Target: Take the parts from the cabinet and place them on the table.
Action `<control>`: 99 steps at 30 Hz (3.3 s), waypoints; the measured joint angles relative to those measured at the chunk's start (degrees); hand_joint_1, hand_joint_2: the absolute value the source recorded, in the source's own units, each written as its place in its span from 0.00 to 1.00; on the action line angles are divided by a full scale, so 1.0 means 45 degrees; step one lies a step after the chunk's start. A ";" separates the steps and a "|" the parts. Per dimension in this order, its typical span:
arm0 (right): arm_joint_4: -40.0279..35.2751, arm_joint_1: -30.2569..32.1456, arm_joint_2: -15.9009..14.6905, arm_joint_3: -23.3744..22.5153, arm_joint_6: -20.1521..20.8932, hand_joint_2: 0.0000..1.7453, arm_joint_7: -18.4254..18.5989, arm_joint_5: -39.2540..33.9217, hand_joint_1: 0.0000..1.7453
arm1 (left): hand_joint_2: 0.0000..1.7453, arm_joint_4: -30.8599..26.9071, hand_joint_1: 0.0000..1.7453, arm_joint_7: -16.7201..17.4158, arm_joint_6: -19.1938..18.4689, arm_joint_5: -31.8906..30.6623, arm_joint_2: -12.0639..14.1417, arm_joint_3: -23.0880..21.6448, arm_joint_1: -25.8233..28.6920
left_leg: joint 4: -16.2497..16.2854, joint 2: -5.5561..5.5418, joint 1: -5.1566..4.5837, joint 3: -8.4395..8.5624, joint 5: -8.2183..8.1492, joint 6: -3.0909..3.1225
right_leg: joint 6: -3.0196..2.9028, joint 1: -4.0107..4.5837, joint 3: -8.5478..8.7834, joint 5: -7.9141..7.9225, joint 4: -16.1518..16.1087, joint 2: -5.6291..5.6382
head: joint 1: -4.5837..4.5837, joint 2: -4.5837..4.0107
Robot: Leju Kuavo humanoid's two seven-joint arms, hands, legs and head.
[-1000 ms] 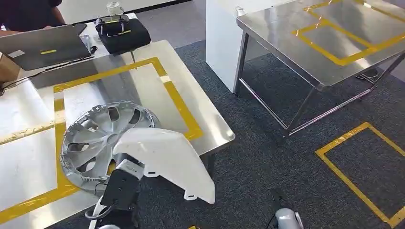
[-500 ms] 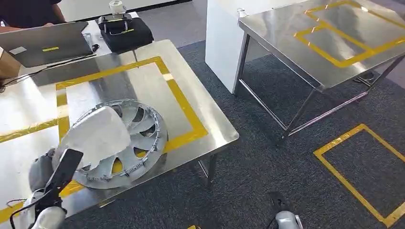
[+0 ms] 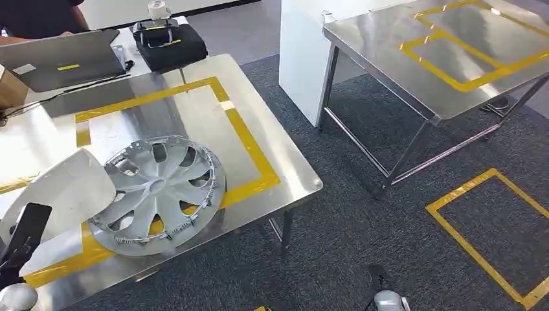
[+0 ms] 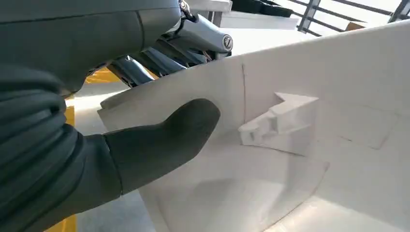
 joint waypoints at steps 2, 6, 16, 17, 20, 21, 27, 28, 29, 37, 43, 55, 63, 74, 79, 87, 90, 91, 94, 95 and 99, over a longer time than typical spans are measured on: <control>0.0000 -0.0001 0.0024 -0.0019 -0.0010 0.00 0.0000 0.0010 0.00 | 1.00 0.0106 1.00 0.0111 0.0203 -0.0193 -0.0010 0.0005 -0.0017 | 0.0000 -0.0003 0.0000 -0.0001 0.0000 0.0000 | -0.0001 0.0000 0.0001 -0.0001 0.0000 -0.0002 | 0.0000 0.0000; 0.0000 0.0000 0.0039 -0.0034 -0.0039 0.00 0.0000 0.0053 0.00 | 1.00 0.0330 1.00 0.0622 0.0388 -0.0452 0.0000 0.0053 -0.0079 | -0.0001 0.0000 0.0000 -0.0001 0.0000 0.0000 | -0.0001 0.0001 0.0001 -0.0001 0.0000 -0.0001 | 0.0000 0.0000; 0.0000 0.0000 0.0039 -0.0053 -0.0039 0.00 0.0000 0.0058 0.00 | 1.00 0.0626 1.00 0.0841 0.0393 -0.0549 0.0053 0.0214 -0.0131 | -0.0001 -0.0004 0.0000 0.0000 0.0001 -0.0001 | -0.0001 0.0001 0.0005 -0.0001 0.0002 -0.0003 | 0.0000 0.0000; 0.0000 0.0001 0.0039 -0.0053 -0.0039 0.00 0.0000 0.0097 0.00 | 1.00 0.0660 1.00 0.1115 0.0398 -0.0592 0.0063 0.0214 -0.0141 | -0.0001 -0.0004 0.0000 0.0000 0.0001 -0.0001 | -0.0001 0.0001 0.0006 -0.0001 0.0002 -0.0003 | 0.0000 0.0000; 0.0000 0.0001 0.0039 -0.0053 -0.0010 0.00 0.0000 0.0228 0.00 | 1.00 0.0792 1.00 0.2324 0.0374 -0.0787 0.0331 0.0238 -0.0146 | -0.0003 0.0004 0.0002 0.0003 0.0000 -0.0001 | -0.0002 0.0003 0.0003 -0.0001 0.0004 0.0002 | 0.0000 0.0000; 0.0000 0.0004 0.0039 -0.0053 0.0000 0.00 0.0000 0.0282 0.00 | 1.00 0.0840 1.00 0.2683 0.0354 -0.0787 0.0462 0.0267 -0.0153 | -0.0005 0.0008 0.0002 0.0004 -0.0001 -0.0003 | -0.0002 0.0003 0.0001 0.0000 0.0006 0.0005 | -0.0005 0.0000; 0.0000 0.0039 0.0034 -0.0053 0.0190 0.00 0.0000 0.0408 0.00 | 1.00 0.1238 1.00 0.4576 -0.0355 -0.0442 0.1594 0.0938 -0.0113 | -0.0014 0.0009 0.0013 0.0000 0.0001 -0.0007 | -0.0023 0.0015 -0.0008 -0.0013 0.0014 0.0021 | 0.0000 0.0000; 0.0000 0.0035 0.0034 -0.0053 0.0229 0.00 0.0000 0.0452 0.00 | 1.00 0.1297 1.00 0.4893 -0.0438 -0.0461 0.1725 0.1035 -0.0078 | -0.0016 0.0010 0.0012 0.0001 0.0000 -0.0008 | -0.0027 0.0014 -0.0004 -0.0016 0.0015 0.0021 | 0.0000 0.0000; 0.0000 0.0035 0.0034 -0.0053 0.0258 0.00 0.0000 0.0491 0.00 | 1.00 0.1360 1.00 0.5237 -0.0501 -0.0481 0.1929 0.1132 -0.0031 | -0.0018 0.0013 0.0012 0.0003 -0.0004 -0.0015 | -0.0029 0.0014 -0.0005 -0.0017 0.0015 0.0024 | -0.0005 0.0000; 0.0000 0.0077 -0.0020 -0.0053 0.0384 0.00 0.0000 0.0685 0.00 | 1.00 0.1603 1.00 0.6844 -0.0189 -0.0004 0.3109 0.2006 0.0568 | -0.0041 0.0042 0.0008 0.0064 -0.0031 -0.0054 | -0.0066 0.0010 0.0018 -0.0044 0.0016 0.0043 | 0.0000 0.0000; 0.0000 0.0076 -0.0024 -0.0053 0.0384 0.00 0.0000 0.0695 0.00 | 1.00 0.1675 0.00 0.6702 0.0005 0.0000 0.3454 0.2375 0.0909 | -0.0060 0.0032 0.0009 0.0085 -0.0022 -0.0068 | -0.0070 0.0014 0.0035 -0.0046 0.0019 0.0033 | 0.0000 0.0000; 0.0000 0.0074 -0.0029 -0.0053 0.0389 0.00 0.0000 0.0748 0.00 | 0.00 0.1777 0.00 0.5974 0.0447 0.0063 0.3439 0.2594 0.1419 | -0.0064 0.0025 0.0007 0.0084 -0.0020 -0.0071 | -0.0078 0.0009 0.0031 -0.0050 0.0019 0.0031 | 0.0000 0.0000; 0.0000 0.0077 -0.0029 -0.0053 0.0389 0.00 0.0000 0.0772 0.00 | 0.00 0.1782 0.00 0.5653 0.0476 0.0097 0.3390 0.2705 0.1613 | -0.0064 0.0028 0.0009 0.0081 -0.0020 -0.0071 | -0.0078 0.0012 0.0024 -0.0049 0.0019 0.0032 | 0.0000 0.0000; 0.0000 0.0074 -0.0029 -0.0053 0.0374 0.00 0.0000 0.0792 0.00 | 0.00 0.1534 0.00 0.3864 0.1322 0.0344 0.3215 0.3294 0.1665 | -0.0060 0.0024 0.0010 0.0081 -0.0018 -0.0070 | -0.0079 0.0013 -0.0009 -0.0049 0.0017 0.0030 | 0.0000 0.0000; 0.0000 -0.0003 -0.0029 -0.0053 0.0238 0.00 0.0000 0.0811 0.00 | 0.00 0.0026 0.00 0.0097 0.1428 -0.3329 0.2357 0.6062 0.0790 | -0.0043 -0.0007 0.0010 0.0055 0.0000 -0.0061 | -0.0084 0.0012 -0.0007 -0.0027 0.0016 -0.0012 | 0.0000 0.0000; 0.0000 -0.0039 -0.0005 -0.0068 0.0204 0.00 0.0000 0.0772 0.00 | 0.00 -0.1628 0.00 -0.3713 0.1433 -0.5499 0.0956 1.0289 -0.1555 | -0.0033 0.0051 0.0011 0.0059 0.0002 -0.0063 | -0.0073 0.0012 -0.0018 0.0008 0.0017 0.0049 | 0.0000 0.0000; 0.0000 -0.0033 0.0039 -0.0165 0.0112 0.00 0.0000 0.0631 0.00 | 0.00 -0.1904 0.00 -0.4416 0.1433 -0.6028 0.0743 1.1065 -0.2907 | -0.0023 0.0041 0.0031 0.0031 0.0019 -0.0068 | -0.0075 0.0039 -0.0033 0.0012 0.0017 0.0043 | 0.0000 0.0000; 0.0000 -0.0030 0.0048 -0.0223 0.0083 0.00 0.0000 0.0559 0.00 | 0.00 -0.1952 0.00 -0.4647 0.1433 -0.6095 0.0672 1.1214 -0.3518 | -0.0011 0.0023 0.0043 0.0016 0.0021 -0.0070 | -0.0075 0.0045 -0.0040 0.0012 0.0017 0.0030 | 0.0000 0.0000; 0.0000 -0.0027 0.0083 -0.0384 -0.0010 0.00 0.0000 0.0427 0.00 | 0.00 -0.2055 0.00 -0.5188 0.1433 -0.6022 0.0315 1.1264 -0.5499 | -0.0010 -0.0002 0.0050 0.0001 0.0024 -0.0071 | -0.0076 0.0050 -0.0025 0.0017 0.0017 0.0006 | 0.0000 0.0000; 0.0000 -0.0031 0.0102 -0.0418 -0.0024 0.00 0.0000 0.0423 0.00 | 0.00 -0.2133 0.00 -0.5270 0.1433 -0.5979 0.0140 1.1259 -0.6061 | -0.0011 -0.0012 0.0048 0.0001 0.0023 -0.0071 | -0.0076 0.0049 -0.0012 0.0017 0.0018 -0.0008 | 0.0010 0.0000; 0.0005 -0.0014 0.0185 -0.0481 -0.0024 0.00 0.0000 0.0389 0.00 | 0.00 -0.2273 0.00 -0.5353 0.1433 -0.5950 -0.0253 1.1254 -0.7213 | -0.0012 0.0022 0.0038 0.0016 0.0020 -0.0070 | -0.0074 0.0037 -0.0018 0.0018 0.0017 0.0032 | 0.0000 0.0000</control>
